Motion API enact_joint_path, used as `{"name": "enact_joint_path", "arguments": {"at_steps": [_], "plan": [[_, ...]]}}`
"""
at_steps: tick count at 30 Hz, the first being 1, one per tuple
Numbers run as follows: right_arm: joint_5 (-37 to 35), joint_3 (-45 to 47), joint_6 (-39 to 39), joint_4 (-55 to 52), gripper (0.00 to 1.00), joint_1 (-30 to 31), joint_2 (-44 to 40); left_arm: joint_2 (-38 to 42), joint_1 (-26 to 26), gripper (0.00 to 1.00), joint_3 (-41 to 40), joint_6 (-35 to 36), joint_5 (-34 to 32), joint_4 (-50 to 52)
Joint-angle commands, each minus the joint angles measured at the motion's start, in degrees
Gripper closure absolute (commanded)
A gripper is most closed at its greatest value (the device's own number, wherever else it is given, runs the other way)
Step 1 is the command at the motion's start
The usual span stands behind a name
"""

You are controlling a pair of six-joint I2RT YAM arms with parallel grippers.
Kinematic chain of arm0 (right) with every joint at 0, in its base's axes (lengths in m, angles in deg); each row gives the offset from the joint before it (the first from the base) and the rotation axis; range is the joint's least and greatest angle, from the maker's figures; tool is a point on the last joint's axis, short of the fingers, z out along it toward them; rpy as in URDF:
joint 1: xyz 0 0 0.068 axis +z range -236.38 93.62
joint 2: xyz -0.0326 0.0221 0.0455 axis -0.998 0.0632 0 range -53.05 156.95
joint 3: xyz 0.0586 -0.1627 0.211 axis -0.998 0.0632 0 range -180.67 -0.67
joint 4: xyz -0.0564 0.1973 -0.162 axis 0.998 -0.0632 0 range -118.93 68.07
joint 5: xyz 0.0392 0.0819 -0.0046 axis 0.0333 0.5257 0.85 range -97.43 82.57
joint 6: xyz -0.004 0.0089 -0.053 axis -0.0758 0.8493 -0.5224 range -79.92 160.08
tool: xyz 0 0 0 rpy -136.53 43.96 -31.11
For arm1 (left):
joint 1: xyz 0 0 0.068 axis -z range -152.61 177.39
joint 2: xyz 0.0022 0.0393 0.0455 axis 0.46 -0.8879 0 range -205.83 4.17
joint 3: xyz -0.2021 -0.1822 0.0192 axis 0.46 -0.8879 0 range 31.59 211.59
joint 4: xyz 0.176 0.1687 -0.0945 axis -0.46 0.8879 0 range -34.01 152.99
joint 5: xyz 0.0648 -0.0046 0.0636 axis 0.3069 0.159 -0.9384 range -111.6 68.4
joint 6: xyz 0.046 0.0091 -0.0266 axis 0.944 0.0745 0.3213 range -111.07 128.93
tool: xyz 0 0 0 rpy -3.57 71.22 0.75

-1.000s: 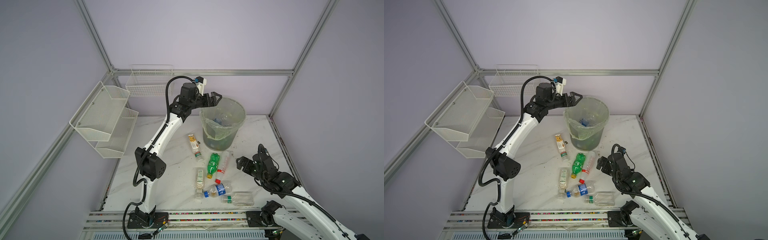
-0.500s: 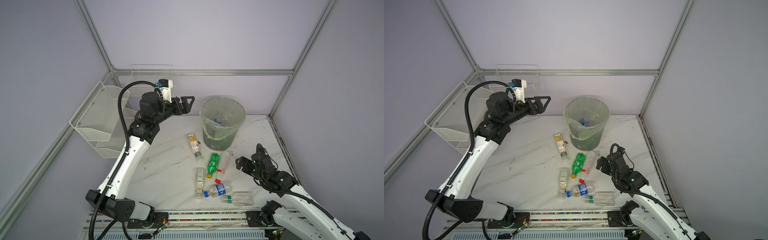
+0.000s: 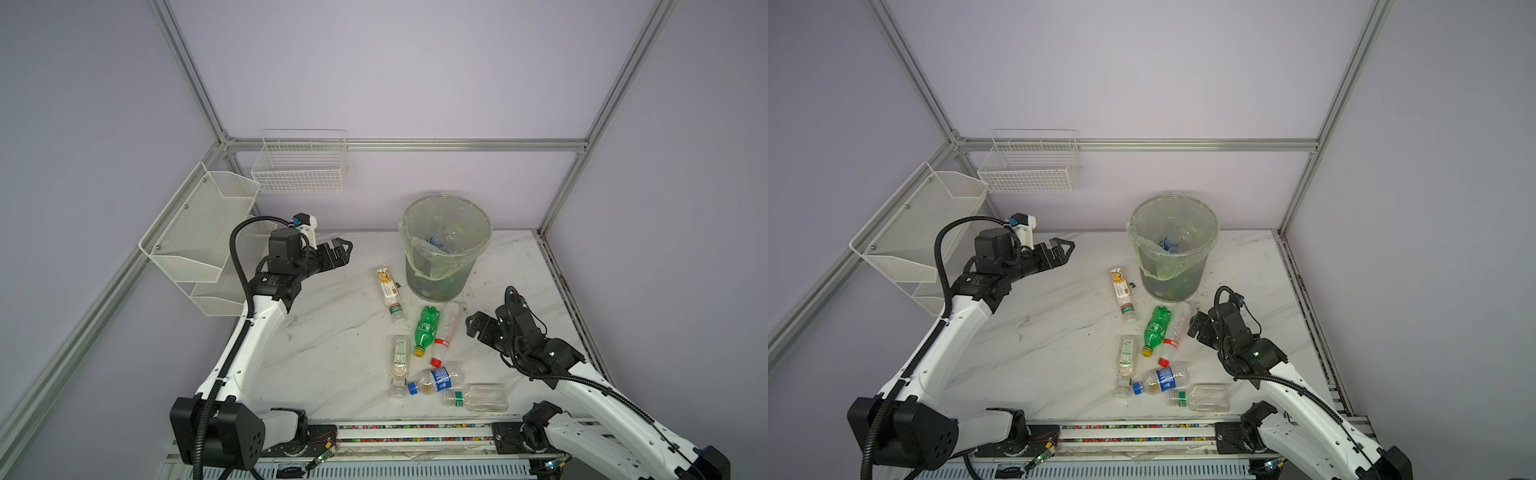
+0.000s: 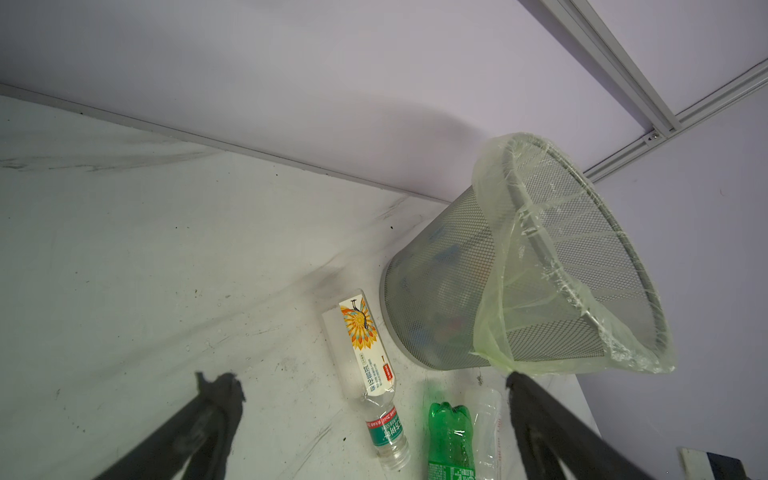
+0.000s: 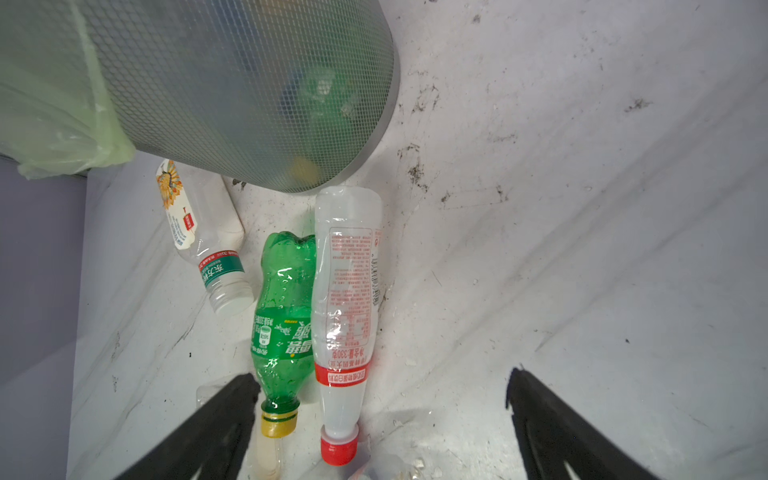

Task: Throw the plastic bottles in the bin
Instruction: Pick up the plastic bottle from the center of the table.

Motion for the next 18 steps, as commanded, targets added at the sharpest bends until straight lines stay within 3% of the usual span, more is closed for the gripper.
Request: {"name": "enact_joint_path", "arguments": {"at_steps": [1, 18], "plan": [[0.4, 1.7, 1.6, 3.1, 0.03, 0.0, 1.4, 1.1, -0.5, 0.00, -2.7, 1.2, 0.3, 0.8], [2.1, 3.6, 4.3, 13.5, 0.08, 2.7, 12.7, -2.5, -6.0, 0.00, -5.1, -1.7, 4.9, 2.7]]}}
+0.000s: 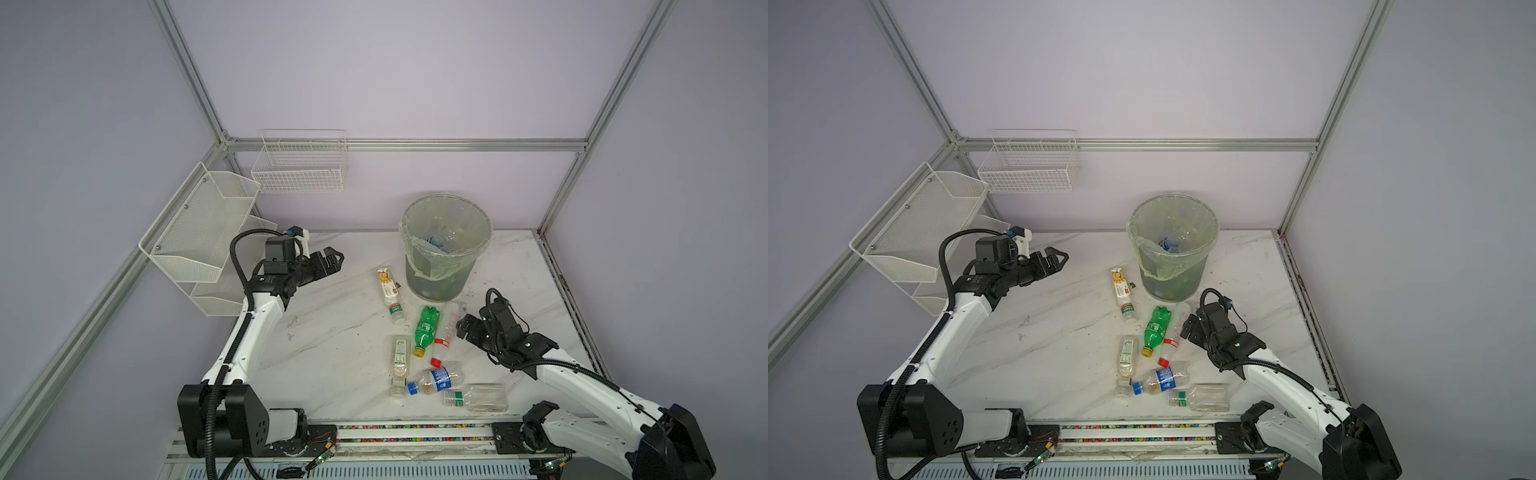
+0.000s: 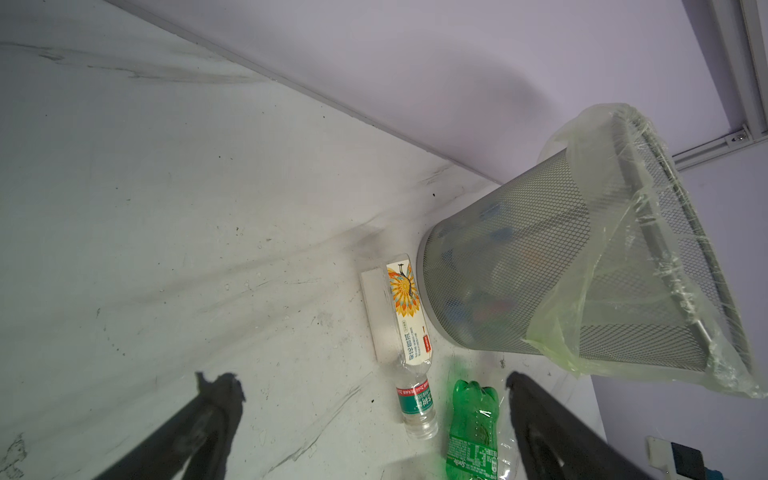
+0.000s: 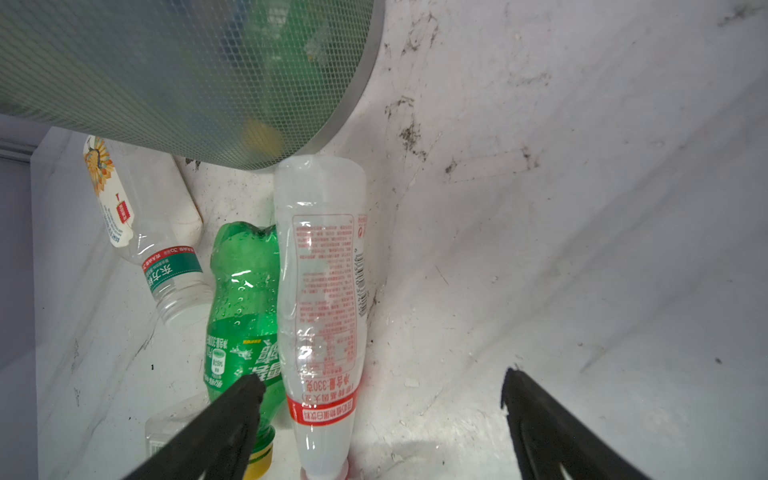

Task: Throw the plastic bottles in the bin
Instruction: Pick up the plastic bottle from the center of the table.

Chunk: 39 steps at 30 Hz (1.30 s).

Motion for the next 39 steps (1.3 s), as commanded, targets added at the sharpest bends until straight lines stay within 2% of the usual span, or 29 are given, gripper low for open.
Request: {"name": "enact_joint_path", "arguments": {"at_steps": [1, 7, 20, 39], "plan": [[0.7, 0.4, 1.8, 4.4, 0.09, 1.4, 2.7, 0.6, -0.6, 0.00, -2.3, -0.7, 2.3, -0.9], [1.0, -0.3, 2.3, 6.9, 0.11, 3.4, 7.6, 1.0, -1.0, 0.00, -2.4, -0.5, 1.5, -0.7], [1.5, -0.9, 2.2, 10.0, 0.16, 5.1, 12.0, 0.4, -1.5, 0.00, -2.4, -0.9, 2.1, -0.7], [1.5, -2.6, 1.8, 11.3, 0.23, 7.4, 14.9, -0.9, -2.8, 0.00, -2.5, -1.9, 3.4, -0.8]]}}
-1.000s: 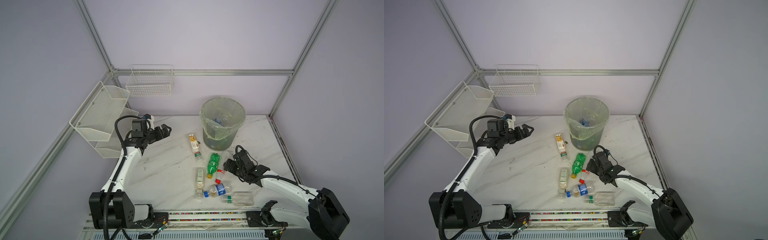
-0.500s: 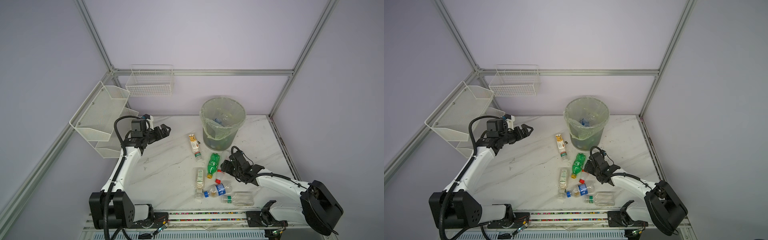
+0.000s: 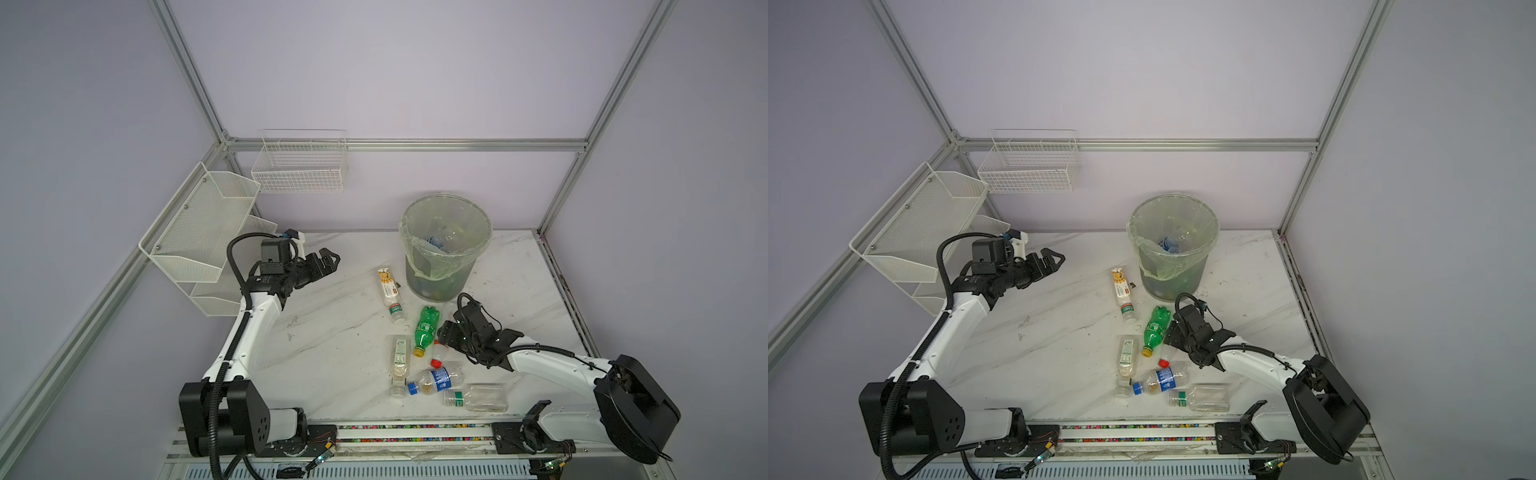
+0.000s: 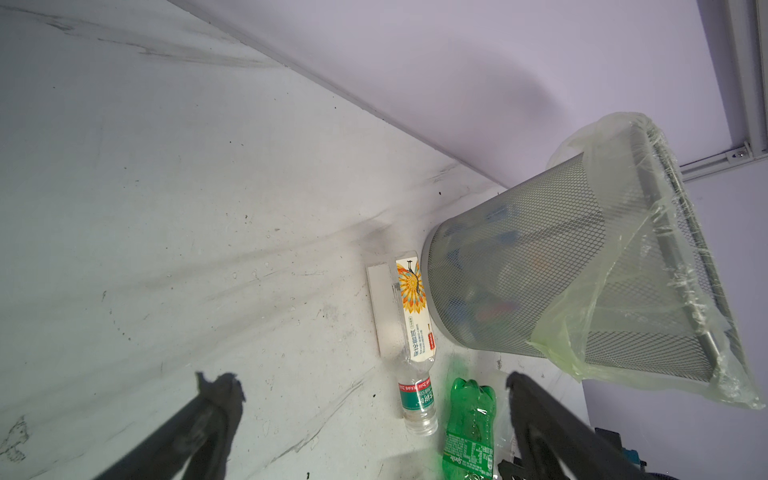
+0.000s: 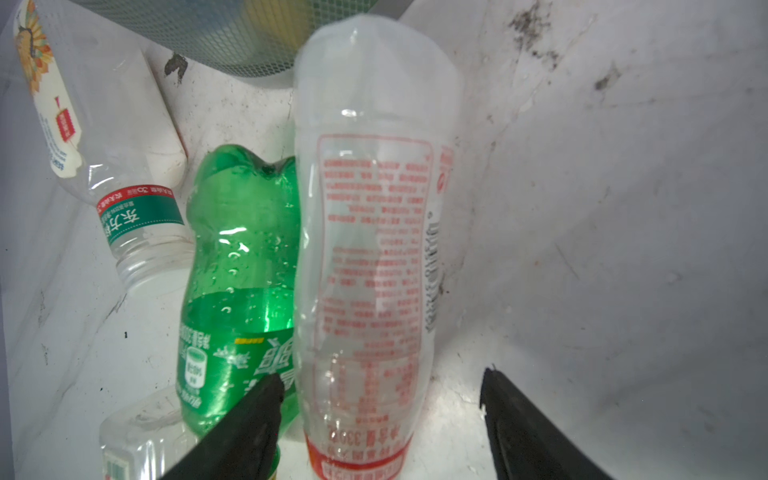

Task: Throw the plastic bottles in the bin
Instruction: Pick up the plastic bottle from the center of the table.

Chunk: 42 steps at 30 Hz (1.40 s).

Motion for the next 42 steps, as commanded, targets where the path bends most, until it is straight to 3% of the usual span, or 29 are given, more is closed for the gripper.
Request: {"name": "enact_joint_path", "arguments": {"at_steps": [1, 15, 22, 30, 42], "plan": [[0.0, -1.6, 0.4, 0.5, 0.24, 0.5, 0.6, -0.1, -0.5, 0.00, -1.8, -0.9, 1.3, -1.2], [1.3, -0.5, 0.9, 3.1, 0.29, 1.2, 2.9, 0.0, -0.8, 0.00, -1.9, -1.0, 1.6, -1.1], [2.1, -0.7, 0.6, 3.9, 0.38, 1.4, 5.1, 0.5, -0.8, 0.00, -2.6, -1.1, 2.0, -2.2], [1.9, -0.4, 0.7, 4.5, 0.35, 1.4, 6.5, 0.1, -0.9, 0.00, -2.3, -1.1, 2.4, -1.8], [-1.7, -0.9, 0.8, 0.9, 0.49, 1.4, 1.5, -0.2, -1.0, 0.00, -2.2, -1.2, 2.9, -1.8]]}}
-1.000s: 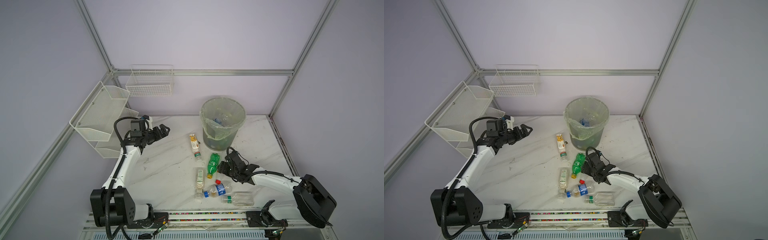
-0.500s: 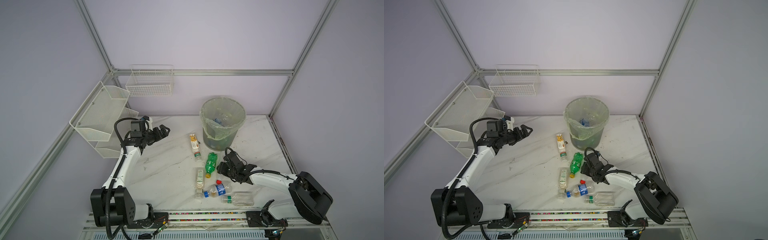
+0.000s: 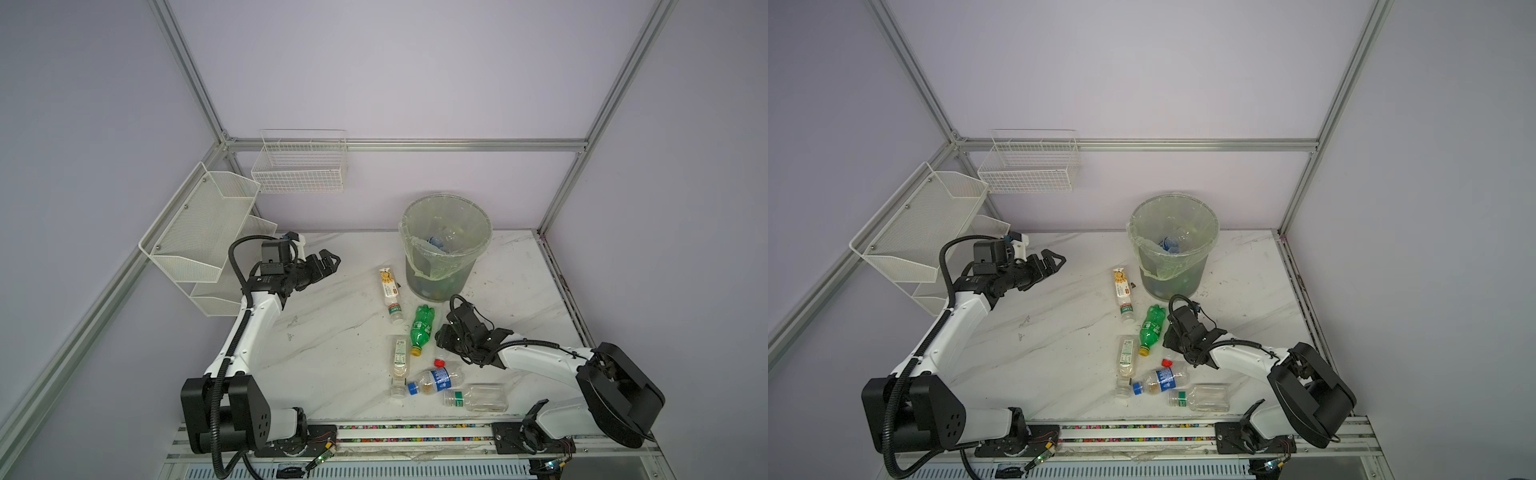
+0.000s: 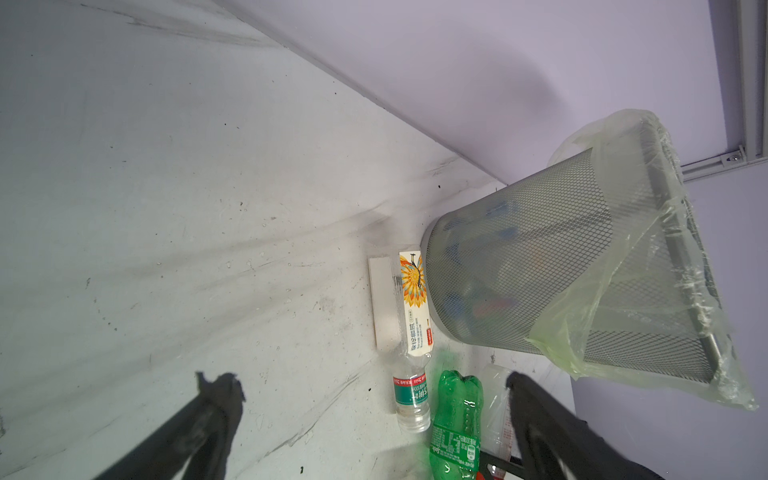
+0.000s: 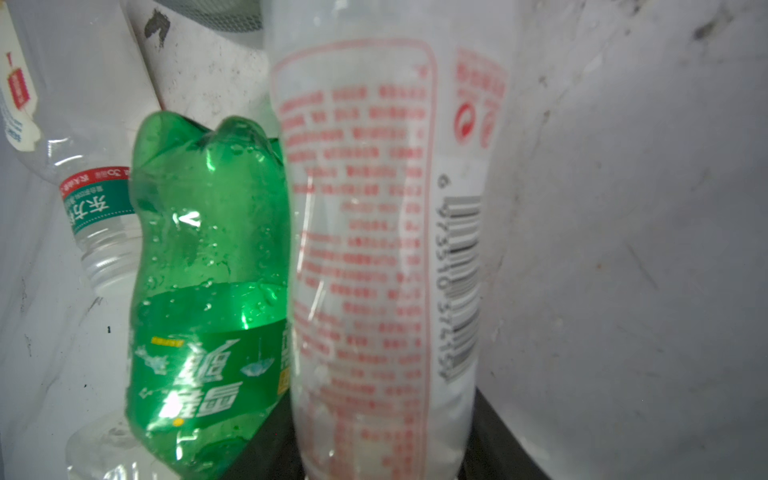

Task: Throw the plastic bottles in the bin
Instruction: Pick up the plastic bottle from the center of the table.

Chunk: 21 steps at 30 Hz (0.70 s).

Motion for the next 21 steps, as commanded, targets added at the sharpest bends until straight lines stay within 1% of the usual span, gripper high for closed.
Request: {"name": "enact_joint_path", "arguments": {"at_steps": [1, 6, 12, 17, 21], "plan": [[-3.0, -0.5, 0.5, -2.8, 0.50, 0.3, -4.0, 0.6, -0.5, 0.00, -1.5, -0.2, 1.2, -1.5], [-6.0, -1.1, 0.8, -7.3, 0.50, 0.3, -10.3, 0.6, -0.5, 0.00, -1.6, -0.2, 1.1, -1.5], [-8.5, -2.5, 2.0, -15.2, 0.49, 0.3, -18.7, 0.6, -0.5, 0.00, -1.5, -0.2, 1.2, -1.5], [-12.1, -4.1, 3.3, -23.9, 0.49, 0.2, -28.5, 0.7, -0.5, 0.00, -1.6, -0.2, 1.3, -1.6], [-16.2, -8.2, 3.5, -32.0, 0.49, 0.3, -35.3, 0.2, -0.5, 0.00, -1.5, -0.3, 1.3, -1.7]]}}
